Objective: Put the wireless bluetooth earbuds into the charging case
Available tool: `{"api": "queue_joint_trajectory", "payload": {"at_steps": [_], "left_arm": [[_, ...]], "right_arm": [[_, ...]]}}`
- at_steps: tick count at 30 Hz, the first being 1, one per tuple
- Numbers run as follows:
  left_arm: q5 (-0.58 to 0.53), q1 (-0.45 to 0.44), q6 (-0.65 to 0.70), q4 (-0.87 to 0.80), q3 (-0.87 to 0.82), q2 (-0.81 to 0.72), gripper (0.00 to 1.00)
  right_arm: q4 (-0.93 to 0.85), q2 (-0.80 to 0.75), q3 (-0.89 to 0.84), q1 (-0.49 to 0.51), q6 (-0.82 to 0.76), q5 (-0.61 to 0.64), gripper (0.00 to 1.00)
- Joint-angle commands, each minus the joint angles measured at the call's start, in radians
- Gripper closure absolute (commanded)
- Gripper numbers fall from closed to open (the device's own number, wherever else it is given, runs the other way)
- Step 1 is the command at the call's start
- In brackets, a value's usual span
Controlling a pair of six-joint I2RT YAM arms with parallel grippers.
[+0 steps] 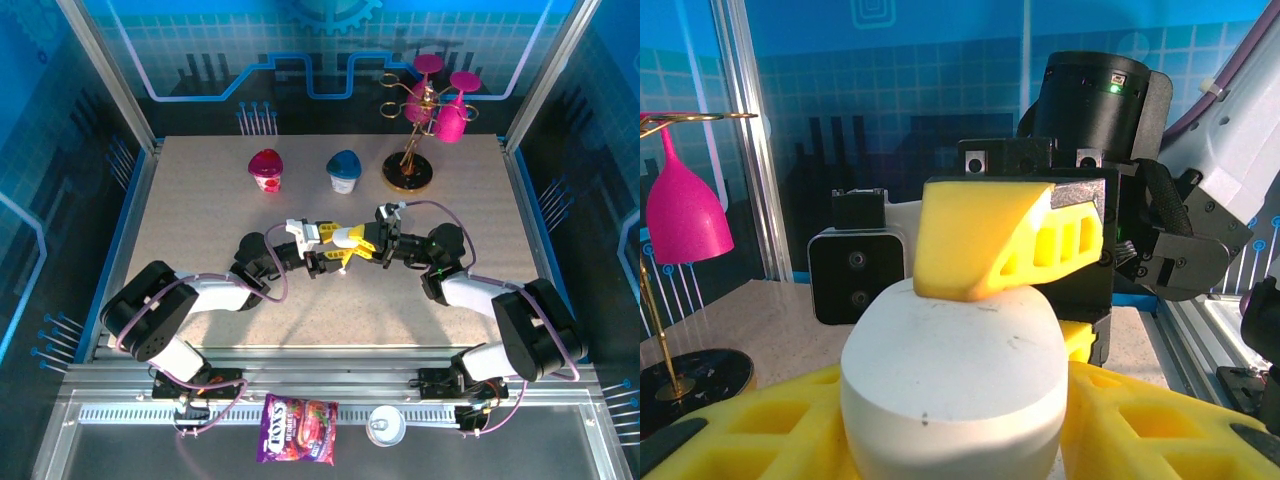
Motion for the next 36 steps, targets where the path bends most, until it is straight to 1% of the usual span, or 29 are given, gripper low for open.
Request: {"api": "queue_joint_trajectory", "payload": {"at_steps": [1,6,13,15,18,23,25,27,29,32,36], "left_arm": [[0.069,-0.012,0.026,0.046,0.019,0.013,0.5],[0.071,-0.012,0.027,0.047,0.019,0.013,0.5],[0.069,-0.012,0.027,0.047,0.021,0.012,0.56],[0.069,-0.012,0.027,0.045,0.023,0.013,0.58],[0.069,-0.012,0.024,0.044,0.024,0.012,0.6],[0.055,-0.01,-0.001,0.034,0.026,0.0,0.63],[0.059,-0.01,-0.013,0.032,0.022,-0.005,0.64],[0.063,-0.008,-0.033,0.031,0.013,-0.013,0.65],[0.068,-0.004,-0.055,0.026,0.003,-0.026,0.66],[0.078,0.007,-0.083,-0.002,-0.008,-0.054,0.69],[0.101,0.019,-0.109,-0.065,-0.014,-0.092,0.69]], "right_arm": [[0.055,0.019,0.001,0.008,0.016,0.056,0.84],[0.081,0.031,0.001,0.008,0.028,0.061,0.83],[0.095,0.044,-0.007,0.008,0.037,0.066,0.82],[0.085,0.042,-0.005,0.009,0.03,0.066,0.81],[0.07,0.038,-0.004,0.008,0.02,0.071,0.72],[0.047,0.017,-0.011,-0.017,-0.031,0.089,0.5],[0.011,0.0,-0.015,-0.038,-0.083,0.092,0.41],[-0.05,-0.026,-0.013,-0.057,-0.157,0.083,0.33],[-0.119,-0.055,-0.01,-0.076,-0.243,0.072,0.29],[-0.228,-0.107,0.007,-0.1,-0.386,0.052,0.26],[-0.44,-0.191,0.06,-0.108,-0.621,0.023,0.21]]}}
